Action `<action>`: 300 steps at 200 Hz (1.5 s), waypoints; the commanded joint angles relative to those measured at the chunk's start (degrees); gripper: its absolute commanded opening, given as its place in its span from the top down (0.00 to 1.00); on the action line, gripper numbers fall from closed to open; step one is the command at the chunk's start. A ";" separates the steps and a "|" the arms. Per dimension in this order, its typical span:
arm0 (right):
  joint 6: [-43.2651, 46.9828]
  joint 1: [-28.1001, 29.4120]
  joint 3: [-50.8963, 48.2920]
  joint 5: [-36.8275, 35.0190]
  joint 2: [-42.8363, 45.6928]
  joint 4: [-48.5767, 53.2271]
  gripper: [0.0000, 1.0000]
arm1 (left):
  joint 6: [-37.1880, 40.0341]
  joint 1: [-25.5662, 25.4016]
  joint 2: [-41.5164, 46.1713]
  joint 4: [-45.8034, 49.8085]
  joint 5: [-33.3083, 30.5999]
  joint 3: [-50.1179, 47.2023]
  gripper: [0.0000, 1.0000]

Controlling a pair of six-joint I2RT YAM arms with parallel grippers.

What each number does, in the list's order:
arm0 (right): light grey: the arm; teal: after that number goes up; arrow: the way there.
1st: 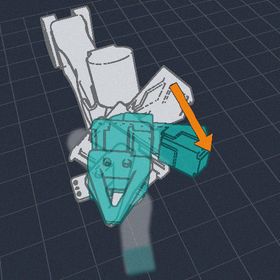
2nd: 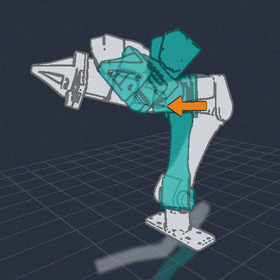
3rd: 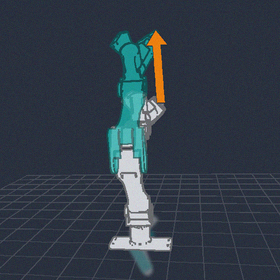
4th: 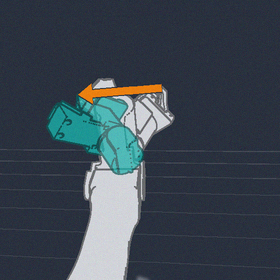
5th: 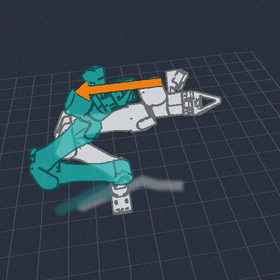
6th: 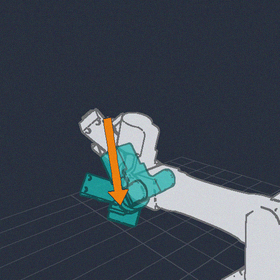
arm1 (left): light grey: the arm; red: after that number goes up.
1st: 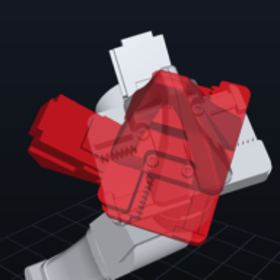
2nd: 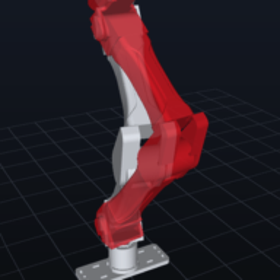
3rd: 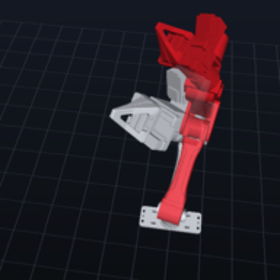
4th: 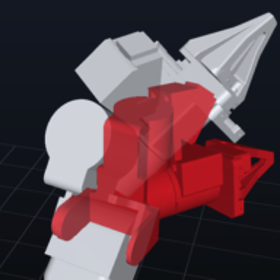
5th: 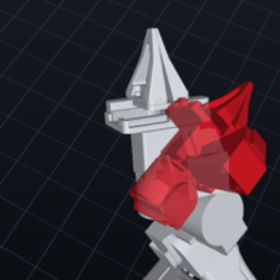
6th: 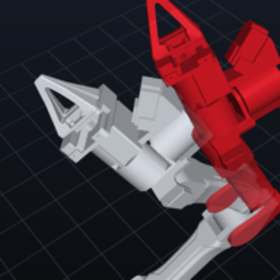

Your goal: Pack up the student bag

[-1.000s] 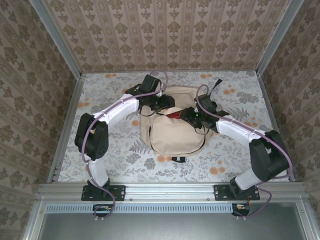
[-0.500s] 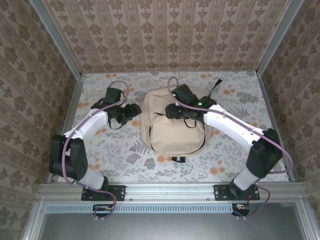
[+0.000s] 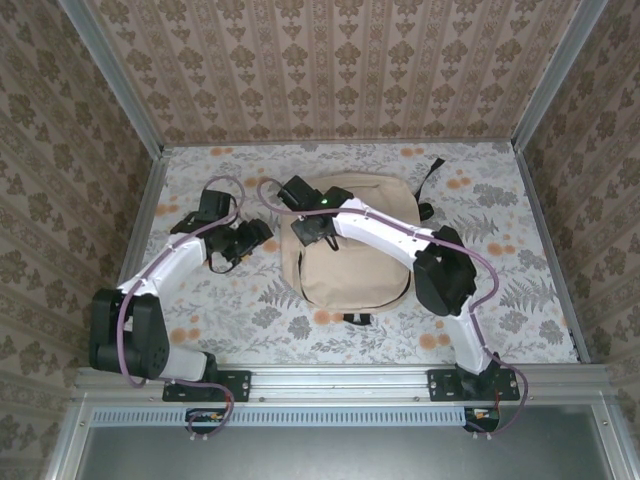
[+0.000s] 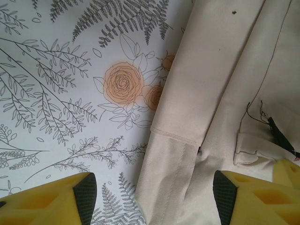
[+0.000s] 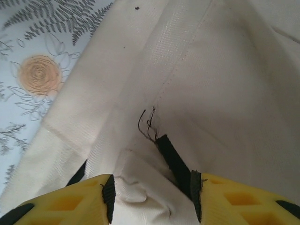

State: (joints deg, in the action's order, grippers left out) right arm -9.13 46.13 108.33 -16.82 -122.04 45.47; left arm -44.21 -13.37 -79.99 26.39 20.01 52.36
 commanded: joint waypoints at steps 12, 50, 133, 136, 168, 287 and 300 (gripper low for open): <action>2.50 -0.01 3.20 -4.86 -3.58 2.81 0.54 | -0.35 0.70 1.45 1.99 -1.67 0.16 0.30; 1.57 -0.11 3.32 -8.96 -4.95 2.52 0.62 | -0.35 0.75 1.63 2.26 -1.58 0.49 0.30; 0.84 -0.11 4.90 -12.37 -7.07 2.55 0.68 | -0.44 0.71 1.76 2.26 -0.81 1.08 0.29; 0.82 -0.11 4.86 -12.05 -7.07 2.56 0.68 | -0.44 0.73 1.76 2.26 -0.77 1.08 0.29; 0.94 -0.12 5.28 -11.45 -8.14 3.17 0.67 | -0.52 0.71 1.77 2.02 -0.59 0.99 0.29; -2.67 -0.16 3.42 -13.30 -0.69 2.57 0.99 | 1.24 -0.72 1.05 -0.38 3.06 1.40 0.35; -3.47 -0.19 1.70 -12.48 1.93 0.77 1.00 | 2.07 -1.68 0.35 -0.19 3.38 2.42 0.35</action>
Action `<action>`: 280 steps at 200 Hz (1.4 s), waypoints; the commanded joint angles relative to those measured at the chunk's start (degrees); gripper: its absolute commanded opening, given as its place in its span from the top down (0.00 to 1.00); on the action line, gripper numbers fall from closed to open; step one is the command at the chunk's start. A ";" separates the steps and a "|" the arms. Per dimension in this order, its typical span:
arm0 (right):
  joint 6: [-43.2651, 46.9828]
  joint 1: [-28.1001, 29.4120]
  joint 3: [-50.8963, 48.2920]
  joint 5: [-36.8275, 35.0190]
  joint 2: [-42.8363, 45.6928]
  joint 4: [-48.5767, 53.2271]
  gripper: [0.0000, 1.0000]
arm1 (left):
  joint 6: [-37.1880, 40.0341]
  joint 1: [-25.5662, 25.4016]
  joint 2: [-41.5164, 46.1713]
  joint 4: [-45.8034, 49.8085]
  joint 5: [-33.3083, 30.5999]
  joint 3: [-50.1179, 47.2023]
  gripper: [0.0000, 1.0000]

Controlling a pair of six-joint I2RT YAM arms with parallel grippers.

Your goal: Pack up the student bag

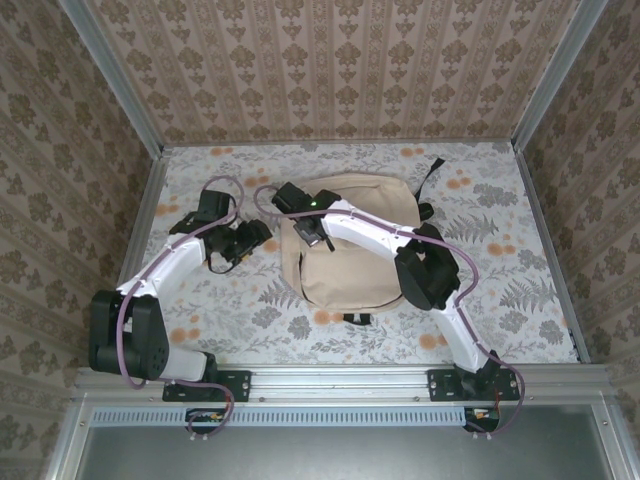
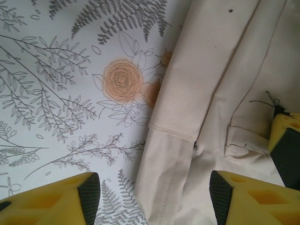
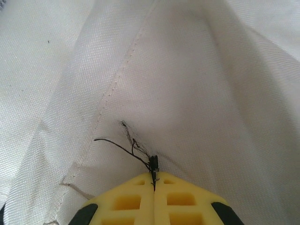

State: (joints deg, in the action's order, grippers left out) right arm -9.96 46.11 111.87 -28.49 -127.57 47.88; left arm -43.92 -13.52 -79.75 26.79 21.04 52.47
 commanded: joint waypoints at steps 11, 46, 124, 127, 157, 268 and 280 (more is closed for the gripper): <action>-3.32 -0.14 -3.69 -0.07 9.63 -3.26 1.00 | 2.13 -2.10 -0.60 -1.12 3.15 2.73 0.35; -5.49 -1.08 -9.23 5.58 15.30 -6.85 1.00 | 0.14 -3.81 -3.12 -8.77 8.81 2.77 0.35; -9.42 -3.44 -17.42 16.48 22.71 -12.49 1.00 | -5.34 -8.30 -16.10 -17.17 14.20 9.98 0.35; -9.53 -3.51 -17.62 16.65 22.86 -12.61 1.00 | -5.64 -8.36 -16.50 -17.01 14.21 10.20 0.35; -10.04 -3.85 -18.64 18.79 24.62 -13.54 1.00 | -8.07 -9.23 -19.92 -18.25 15.44 11.50 0.40; -11.36 -4.53 -21.43 17.60 26.81 -13.59 1.00 | -13.02 -10.13 -22.25 -26.37 22.46 11.42 0.99; -11.83 -4.58 -21.59 14.65 27.26 -12.37 1.00 | -11.68 -9.88 -21.66 -24.43 20.73 11.42 1.00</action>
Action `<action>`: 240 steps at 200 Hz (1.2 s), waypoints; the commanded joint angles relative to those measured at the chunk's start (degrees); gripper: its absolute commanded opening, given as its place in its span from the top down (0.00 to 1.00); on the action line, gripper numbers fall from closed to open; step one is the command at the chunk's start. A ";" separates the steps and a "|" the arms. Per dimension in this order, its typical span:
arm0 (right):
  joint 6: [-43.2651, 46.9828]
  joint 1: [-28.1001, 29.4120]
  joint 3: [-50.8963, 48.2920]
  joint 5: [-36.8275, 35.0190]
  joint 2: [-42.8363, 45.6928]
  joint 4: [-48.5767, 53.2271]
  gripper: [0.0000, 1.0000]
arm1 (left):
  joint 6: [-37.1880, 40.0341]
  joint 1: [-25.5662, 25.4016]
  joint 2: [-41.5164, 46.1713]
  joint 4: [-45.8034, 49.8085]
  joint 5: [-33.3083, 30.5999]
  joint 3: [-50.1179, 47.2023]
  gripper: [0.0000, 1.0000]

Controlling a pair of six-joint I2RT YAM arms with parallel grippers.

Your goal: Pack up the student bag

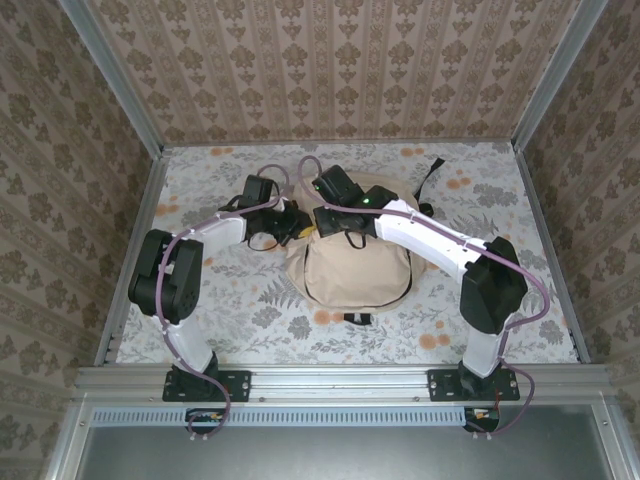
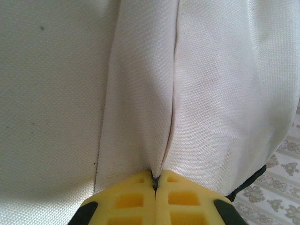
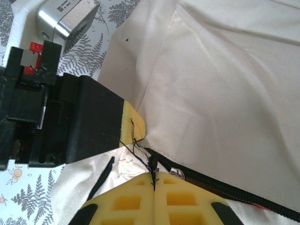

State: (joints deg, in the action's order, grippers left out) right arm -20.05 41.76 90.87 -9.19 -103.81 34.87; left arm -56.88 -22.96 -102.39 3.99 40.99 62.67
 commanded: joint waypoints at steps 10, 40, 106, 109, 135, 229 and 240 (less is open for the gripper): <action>-2.46 -0.36 -0.32 -8.02 3.85 2.29 1.00 | 2.54 -0.18 1.62 0.25 -0.91 1.22 1.00; -5.82 -1.19 -0.93 -17.80 5.49 6.98 1.00 | 5.76 0.84 3.96 5.27 -6.17 0.54 1.00; -12.66 -5.06 -5.34 -28.60 9.95 12.16 1.00 | 8.02 3.89 7.55 8.39 -8.98 -2.10 1.00; -12.55 -5.35 -5.78 -27.83 10.17 11.73 1.00 | 8.06 3.84 7.71 8.39 -8.84 -2.26 1.00; -7.00 -7.27 -8.85 -5.55 11.29 4.06 0.97 | 8.28 3.89 7.48 8.05 -7.17 -2.07 1.00; -27.83 -4.02 -5.22 5.91 4.03 3.50 0.59 | 6.32 0.02 11.10 5.89 -2.45 -5.75 1.00; -29.25 -3.63 -5.54 5.95 3.88 3.36 0.60 | 5.83 -0.81 11.69 5.47 -2.43 -6.69 1.00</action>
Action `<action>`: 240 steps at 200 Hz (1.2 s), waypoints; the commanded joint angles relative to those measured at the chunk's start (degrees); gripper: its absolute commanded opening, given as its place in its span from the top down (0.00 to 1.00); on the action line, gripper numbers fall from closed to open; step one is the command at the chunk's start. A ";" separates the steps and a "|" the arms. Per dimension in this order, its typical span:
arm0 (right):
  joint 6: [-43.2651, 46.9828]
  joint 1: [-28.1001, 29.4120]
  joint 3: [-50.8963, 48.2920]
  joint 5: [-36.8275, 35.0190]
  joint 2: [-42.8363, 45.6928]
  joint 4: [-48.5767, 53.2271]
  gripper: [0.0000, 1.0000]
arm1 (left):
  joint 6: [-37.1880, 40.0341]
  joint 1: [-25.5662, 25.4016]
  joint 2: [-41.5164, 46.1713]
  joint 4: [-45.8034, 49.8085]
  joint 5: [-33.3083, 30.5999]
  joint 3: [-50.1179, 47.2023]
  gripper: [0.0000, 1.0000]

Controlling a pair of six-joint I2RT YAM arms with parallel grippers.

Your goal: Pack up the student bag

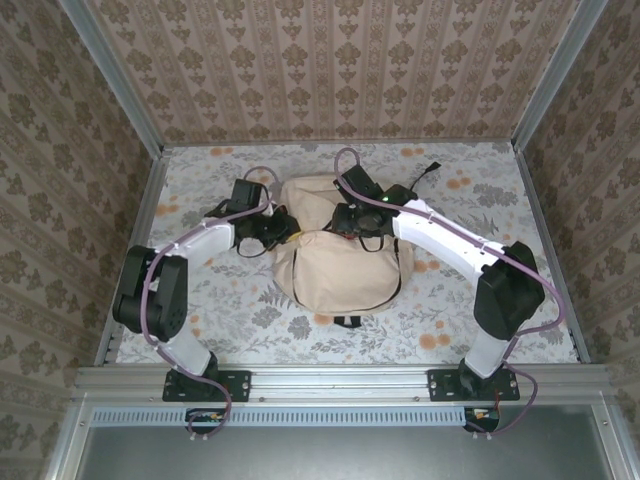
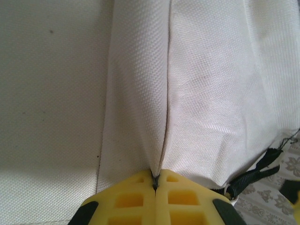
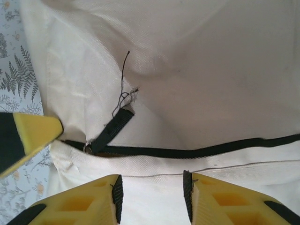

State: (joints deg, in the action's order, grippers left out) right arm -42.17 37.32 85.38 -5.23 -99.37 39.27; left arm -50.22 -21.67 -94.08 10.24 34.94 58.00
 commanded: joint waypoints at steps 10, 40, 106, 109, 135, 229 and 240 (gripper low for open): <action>-7.99 0.97 -0.17 1.98 -0.82 -1.01 0.62 | -1.01 -2.88 3.71 -0.88 3.50 -2.59 1.00; -9.93 1.26 -1.47 1.80 -1.13 -1.62 0.66 | -1.40 -4.13 4.55 -1.01 2.95 -3.74 1.00; -8.64 1.51 0.88 5.27 -5.82 -1.44 0.68 | -1.46 -5.93 4.01 -1.36 3.19 -3.53 1.00; -8.53 1.55 1.26 5.24 -6.17 -1.21 0.68 | -1.46 -5.95 3.99 -1.36 3.20 -3.48 1.00; -8.52 1.68 2.20 4.50 -7.75 -0.90 0.70 | -1.51 -6.15 3.78 -1.45 3.28 -3.50 1.00; -6.33 1.70 2.52 -3.25 -6.27 3.02 0.79 | -0.98 -5.93 3.65 0.22 2.33 -3.50 1.00; -5.61 1.70 2.65 -3.61 -5.84 3.40 0.82 | -0.84 -5.94 3.45 0.22 2.33 -3.34 1.00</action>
State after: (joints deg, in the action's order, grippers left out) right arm -49.71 38.68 87.44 -4.80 -107.63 39.70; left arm -51.40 -26.94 -91.85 9.87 34.65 54.70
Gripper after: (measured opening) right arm 0.203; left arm 0.043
